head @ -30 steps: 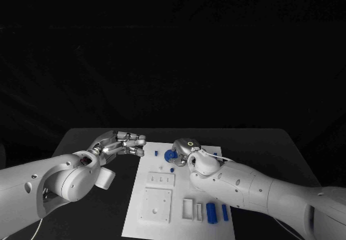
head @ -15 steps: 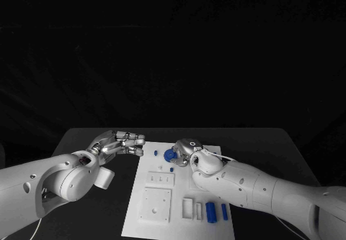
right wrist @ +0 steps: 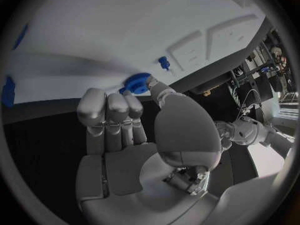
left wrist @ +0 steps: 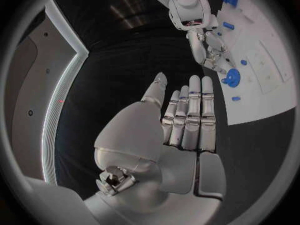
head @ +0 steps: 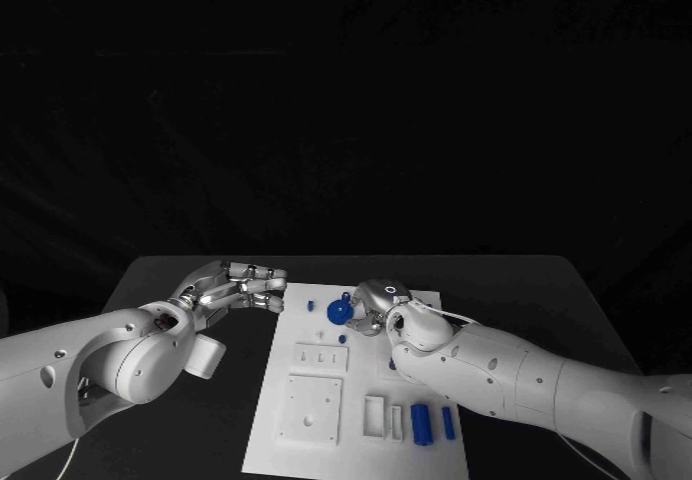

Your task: Assemble the parts on the task board

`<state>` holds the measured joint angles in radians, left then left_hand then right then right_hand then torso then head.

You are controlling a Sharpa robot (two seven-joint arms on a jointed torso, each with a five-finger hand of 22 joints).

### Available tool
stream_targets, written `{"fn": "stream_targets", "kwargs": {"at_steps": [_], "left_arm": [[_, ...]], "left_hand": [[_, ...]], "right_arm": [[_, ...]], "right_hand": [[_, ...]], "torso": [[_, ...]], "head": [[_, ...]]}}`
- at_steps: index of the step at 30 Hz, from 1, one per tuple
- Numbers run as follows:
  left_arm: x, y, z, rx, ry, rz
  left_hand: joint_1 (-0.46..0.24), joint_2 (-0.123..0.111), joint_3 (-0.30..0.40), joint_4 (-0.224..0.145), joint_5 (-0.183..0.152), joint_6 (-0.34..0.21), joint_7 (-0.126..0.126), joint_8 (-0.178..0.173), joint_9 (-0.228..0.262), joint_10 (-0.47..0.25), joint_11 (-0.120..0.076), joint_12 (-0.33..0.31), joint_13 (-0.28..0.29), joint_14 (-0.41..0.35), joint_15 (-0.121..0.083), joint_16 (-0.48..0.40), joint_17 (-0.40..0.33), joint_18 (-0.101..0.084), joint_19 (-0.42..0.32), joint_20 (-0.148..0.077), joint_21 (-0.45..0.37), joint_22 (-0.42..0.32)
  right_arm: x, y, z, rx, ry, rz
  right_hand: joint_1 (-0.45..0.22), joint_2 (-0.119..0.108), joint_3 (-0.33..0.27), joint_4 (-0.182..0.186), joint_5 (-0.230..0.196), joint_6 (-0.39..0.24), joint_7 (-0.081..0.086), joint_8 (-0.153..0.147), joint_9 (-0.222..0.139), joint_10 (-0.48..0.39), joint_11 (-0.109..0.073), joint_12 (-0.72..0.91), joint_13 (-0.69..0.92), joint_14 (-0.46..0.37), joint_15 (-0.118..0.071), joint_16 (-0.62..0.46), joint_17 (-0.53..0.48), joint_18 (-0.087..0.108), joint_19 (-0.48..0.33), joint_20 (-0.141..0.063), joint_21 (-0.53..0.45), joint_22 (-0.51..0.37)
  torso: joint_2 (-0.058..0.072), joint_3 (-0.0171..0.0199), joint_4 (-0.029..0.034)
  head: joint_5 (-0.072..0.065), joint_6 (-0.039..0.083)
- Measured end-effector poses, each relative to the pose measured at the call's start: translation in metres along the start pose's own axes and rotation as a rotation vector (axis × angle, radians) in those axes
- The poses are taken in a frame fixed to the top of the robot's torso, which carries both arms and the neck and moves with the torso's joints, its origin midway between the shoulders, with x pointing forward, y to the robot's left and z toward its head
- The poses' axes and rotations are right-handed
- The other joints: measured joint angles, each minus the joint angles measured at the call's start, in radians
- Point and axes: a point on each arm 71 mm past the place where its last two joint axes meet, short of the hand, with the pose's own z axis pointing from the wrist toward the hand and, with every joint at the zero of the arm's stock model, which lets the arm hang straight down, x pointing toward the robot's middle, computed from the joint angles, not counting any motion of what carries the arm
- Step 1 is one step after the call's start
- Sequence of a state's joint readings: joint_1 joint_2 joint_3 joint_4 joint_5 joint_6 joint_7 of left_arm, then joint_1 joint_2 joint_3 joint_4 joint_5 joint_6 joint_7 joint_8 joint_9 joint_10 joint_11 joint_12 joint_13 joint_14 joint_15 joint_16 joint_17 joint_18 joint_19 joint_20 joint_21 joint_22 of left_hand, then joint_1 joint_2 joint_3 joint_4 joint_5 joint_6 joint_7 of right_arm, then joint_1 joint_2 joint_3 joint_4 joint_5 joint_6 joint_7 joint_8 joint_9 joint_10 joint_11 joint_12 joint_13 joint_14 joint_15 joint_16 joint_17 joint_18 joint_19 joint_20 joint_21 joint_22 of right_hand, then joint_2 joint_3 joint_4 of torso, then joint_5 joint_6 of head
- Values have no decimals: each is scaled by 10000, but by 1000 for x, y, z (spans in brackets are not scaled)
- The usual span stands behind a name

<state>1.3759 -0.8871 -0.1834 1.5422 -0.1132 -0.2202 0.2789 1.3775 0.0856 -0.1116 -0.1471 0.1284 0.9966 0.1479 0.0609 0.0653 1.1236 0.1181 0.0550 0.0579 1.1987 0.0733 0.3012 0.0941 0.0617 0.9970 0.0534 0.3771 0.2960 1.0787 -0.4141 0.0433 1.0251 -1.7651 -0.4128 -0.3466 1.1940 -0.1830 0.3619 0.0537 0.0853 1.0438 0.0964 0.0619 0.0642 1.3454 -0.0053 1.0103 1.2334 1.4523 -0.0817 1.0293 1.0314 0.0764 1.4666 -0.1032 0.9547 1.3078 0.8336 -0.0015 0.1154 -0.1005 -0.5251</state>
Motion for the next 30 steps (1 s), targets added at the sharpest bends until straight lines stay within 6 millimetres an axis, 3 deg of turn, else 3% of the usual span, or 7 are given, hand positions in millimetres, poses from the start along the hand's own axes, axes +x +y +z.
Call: {"fn": "stream_targets", "kwargs": {"at_steps": [14, 17, 24, 30], "left_arm": [[-1, 0, 0, -5, -20, 9], [-1, 0, 0, -8, -37, 14], [-4, 1, 0, -13, -94, 27], [-8, 1, -1, -19, -189, 51]], "left_hand": [[0, 0, 0, 0, 0, 0, 0, 0, 0, 0, 0, 0, 0, 0, 0, 0, -10, 0, 0, 0, 0, 10], [0, 0, 0, 0, 0, 0, 0, 0, 0, 0, 0, 0, 0, 0, 0, 0, -10, 0, 0, 0, 0, 9], [0, 0, 0, 0, 0, 0, 0, 0, 0, 0, 0, 0, 0, 0, 0, 0, -9, 0, 0, 0, 0, 8], [0, 0, 0, 0, 0, 0, 0, 0, 0, 8, -8, 0, 0, 0, 0, 0, -9, 0, 0, 0, -40, 17]], "right_arm": [[-2, -6, -6, 22, 69, 101], [-5, -8, -9, 2, -44, 188], [-30, -19, -16, -10, -707, 697], [-65, -41, -26, -206, -1270, 1320]], "right_hand": [[-40, 40, -29, 29, 0, 71, 4, -1, -1, 0, 0, 40, 1, 0, 0, 0, 16, -1, 0, 0, 0, -1], [-40, 40, -29, 29, 166, 71, 4, -1, -1, 0, 0, 40, 16, 1, 0, 46, 31, -1, 0, 0, 2, -2], [42, -41, 2, -12, 166, 110, -35, -1, -1, 0, 0, 80, 26, 0, 0, 46, 29, 0, 0, 0, 79, -2], [567, -46, -17, -567, 346, 138, -7, -1, -2, 1, 0, 80, 26, 0, 0, -22, -75, -1, 0, 0, -2, -3]], "torso": [[0, -20, 13], [-1, -19, 15], [-13, -15, -1], [-29, 16, -39]], "head": [[-52, 4], [-53, -1], [-38, 53], [-86, 114]]}}
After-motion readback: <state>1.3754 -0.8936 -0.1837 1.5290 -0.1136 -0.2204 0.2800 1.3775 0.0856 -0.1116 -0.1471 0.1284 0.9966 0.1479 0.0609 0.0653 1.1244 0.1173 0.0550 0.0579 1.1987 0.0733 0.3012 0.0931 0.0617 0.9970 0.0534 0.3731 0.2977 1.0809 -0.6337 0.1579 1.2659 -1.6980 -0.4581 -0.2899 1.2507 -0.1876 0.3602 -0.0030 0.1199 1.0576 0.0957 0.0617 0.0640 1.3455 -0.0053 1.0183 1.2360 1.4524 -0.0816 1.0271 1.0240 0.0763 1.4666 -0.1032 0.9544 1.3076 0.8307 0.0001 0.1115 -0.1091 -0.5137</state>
